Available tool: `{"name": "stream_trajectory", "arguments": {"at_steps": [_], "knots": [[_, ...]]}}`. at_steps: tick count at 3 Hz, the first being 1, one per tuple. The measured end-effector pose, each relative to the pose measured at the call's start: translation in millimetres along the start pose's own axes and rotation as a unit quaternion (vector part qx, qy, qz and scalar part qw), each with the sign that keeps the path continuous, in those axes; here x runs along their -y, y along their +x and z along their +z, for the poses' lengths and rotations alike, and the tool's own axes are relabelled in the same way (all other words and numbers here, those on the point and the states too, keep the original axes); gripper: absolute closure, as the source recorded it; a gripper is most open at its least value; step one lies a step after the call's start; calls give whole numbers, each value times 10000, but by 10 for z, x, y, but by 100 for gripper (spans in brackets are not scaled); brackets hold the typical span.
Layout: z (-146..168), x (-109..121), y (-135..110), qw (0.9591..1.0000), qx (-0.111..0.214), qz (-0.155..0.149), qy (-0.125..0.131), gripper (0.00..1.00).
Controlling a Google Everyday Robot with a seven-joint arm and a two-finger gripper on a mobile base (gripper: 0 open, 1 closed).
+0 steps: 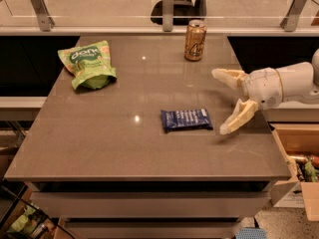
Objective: Move rxbar blueberry near green rice chip bag
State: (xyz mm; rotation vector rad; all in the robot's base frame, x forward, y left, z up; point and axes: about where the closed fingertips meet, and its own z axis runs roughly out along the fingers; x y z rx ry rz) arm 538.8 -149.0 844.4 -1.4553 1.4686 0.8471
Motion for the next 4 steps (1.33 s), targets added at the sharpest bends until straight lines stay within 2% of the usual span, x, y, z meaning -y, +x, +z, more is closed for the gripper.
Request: {"name": "stream_trajectory", "arguments": {"at_steps": [2,4], "knots": [[239,-172,-121,9997,84,-108,-193,0],[375,-269,-89,9995,227,-71,-187,0]]}}
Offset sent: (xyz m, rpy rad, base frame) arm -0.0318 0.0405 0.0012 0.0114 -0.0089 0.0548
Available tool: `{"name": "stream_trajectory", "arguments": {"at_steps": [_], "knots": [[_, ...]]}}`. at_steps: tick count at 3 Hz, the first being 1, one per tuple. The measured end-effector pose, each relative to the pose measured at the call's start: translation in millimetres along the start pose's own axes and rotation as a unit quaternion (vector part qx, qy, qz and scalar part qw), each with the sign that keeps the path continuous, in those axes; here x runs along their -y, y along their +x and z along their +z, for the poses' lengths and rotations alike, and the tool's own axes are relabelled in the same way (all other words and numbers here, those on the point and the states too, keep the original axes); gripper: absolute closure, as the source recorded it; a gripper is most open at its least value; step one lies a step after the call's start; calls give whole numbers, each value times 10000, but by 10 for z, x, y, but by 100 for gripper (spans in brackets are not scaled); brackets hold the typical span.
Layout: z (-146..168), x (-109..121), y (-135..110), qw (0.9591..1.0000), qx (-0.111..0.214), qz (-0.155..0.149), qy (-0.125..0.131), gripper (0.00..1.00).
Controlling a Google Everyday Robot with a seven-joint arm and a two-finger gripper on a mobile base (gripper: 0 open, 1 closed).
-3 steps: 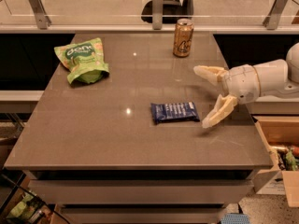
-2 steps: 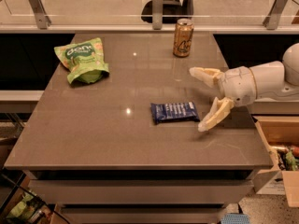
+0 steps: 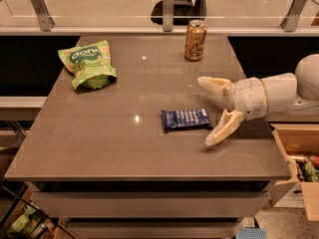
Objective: Move rxbar blueberry near green rice chip bag
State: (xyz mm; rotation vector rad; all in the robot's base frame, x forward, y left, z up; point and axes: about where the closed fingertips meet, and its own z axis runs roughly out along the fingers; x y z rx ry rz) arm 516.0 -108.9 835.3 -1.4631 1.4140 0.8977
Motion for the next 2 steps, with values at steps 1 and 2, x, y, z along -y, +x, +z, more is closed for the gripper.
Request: {"name": "stream_trajectory", "arguments": {"at_steps": [1,2], "knots": [[51,-42,48,10000,60,41,-16,0],[112,-87,110,9999,128,96,-49,0]]}}
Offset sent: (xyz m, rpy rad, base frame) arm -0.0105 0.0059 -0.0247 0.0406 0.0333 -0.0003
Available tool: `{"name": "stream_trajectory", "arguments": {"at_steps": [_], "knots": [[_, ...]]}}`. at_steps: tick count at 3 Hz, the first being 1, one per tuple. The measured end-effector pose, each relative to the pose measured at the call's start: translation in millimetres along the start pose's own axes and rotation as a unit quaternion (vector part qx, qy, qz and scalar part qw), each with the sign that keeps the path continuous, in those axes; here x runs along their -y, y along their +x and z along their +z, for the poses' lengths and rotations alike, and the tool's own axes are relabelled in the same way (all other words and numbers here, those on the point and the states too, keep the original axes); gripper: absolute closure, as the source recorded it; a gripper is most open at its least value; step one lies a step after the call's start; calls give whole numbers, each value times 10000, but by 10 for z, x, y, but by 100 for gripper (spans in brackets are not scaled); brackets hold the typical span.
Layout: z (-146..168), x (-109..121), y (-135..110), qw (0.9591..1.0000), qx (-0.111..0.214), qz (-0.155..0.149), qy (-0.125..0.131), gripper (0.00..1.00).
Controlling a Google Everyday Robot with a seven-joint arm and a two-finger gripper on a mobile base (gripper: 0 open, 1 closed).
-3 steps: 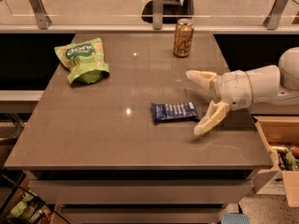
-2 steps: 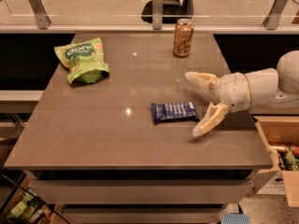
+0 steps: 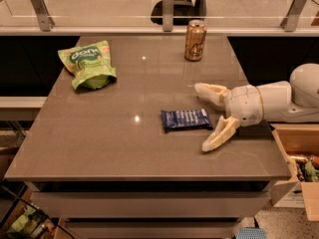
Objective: Move rxbar blueberry near green rice chip bag
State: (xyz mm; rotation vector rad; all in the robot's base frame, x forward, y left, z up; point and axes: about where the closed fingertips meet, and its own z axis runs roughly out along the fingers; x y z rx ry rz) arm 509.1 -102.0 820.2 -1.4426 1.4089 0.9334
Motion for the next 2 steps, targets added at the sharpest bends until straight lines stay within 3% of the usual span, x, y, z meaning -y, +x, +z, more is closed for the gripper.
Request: {"name": "stream_trajectory", "arguments": {"at_steps": [2], "knots": [[40,-3,-18,10000,7,-12,-40,42]]}}
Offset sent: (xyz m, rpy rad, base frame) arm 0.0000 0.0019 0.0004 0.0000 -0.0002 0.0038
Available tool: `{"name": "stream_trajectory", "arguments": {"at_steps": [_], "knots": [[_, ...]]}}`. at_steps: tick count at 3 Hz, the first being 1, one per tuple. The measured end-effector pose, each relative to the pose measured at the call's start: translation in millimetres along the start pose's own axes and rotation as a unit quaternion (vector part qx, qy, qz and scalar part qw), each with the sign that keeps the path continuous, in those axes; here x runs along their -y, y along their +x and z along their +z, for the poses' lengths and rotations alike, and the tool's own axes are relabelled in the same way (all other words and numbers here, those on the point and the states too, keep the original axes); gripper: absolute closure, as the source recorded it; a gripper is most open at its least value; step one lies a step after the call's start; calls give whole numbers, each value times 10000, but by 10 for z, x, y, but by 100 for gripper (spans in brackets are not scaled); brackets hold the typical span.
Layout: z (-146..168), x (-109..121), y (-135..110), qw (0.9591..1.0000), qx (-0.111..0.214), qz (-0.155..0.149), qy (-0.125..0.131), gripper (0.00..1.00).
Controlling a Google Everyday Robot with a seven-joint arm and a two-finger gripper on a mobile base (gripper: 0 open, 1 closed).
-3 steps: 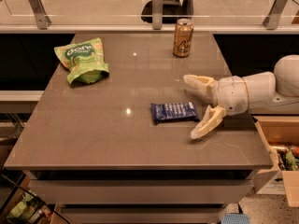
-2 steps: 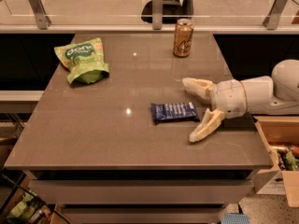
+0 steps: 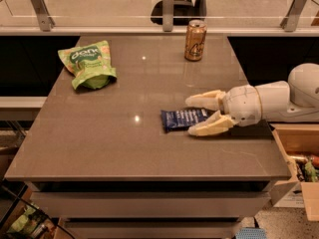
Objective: Move rxbar blueberry near green rice chip bag
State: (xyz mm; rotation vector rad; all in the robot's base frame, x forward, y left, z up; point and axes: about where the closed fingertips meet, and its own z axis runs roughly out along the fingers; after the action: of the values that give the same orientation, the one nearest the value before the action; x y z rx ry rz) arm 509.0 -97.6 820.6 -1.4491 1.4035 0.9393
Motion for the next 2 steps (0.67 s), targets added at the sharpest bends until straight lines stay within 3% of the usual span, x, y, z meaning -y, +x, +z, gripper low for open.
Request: {"name": "stream_trajectory", "arguments": {"at_steps": [2], "knots": [[41,-5,-14,10000,10,-9,-40,87]]}}
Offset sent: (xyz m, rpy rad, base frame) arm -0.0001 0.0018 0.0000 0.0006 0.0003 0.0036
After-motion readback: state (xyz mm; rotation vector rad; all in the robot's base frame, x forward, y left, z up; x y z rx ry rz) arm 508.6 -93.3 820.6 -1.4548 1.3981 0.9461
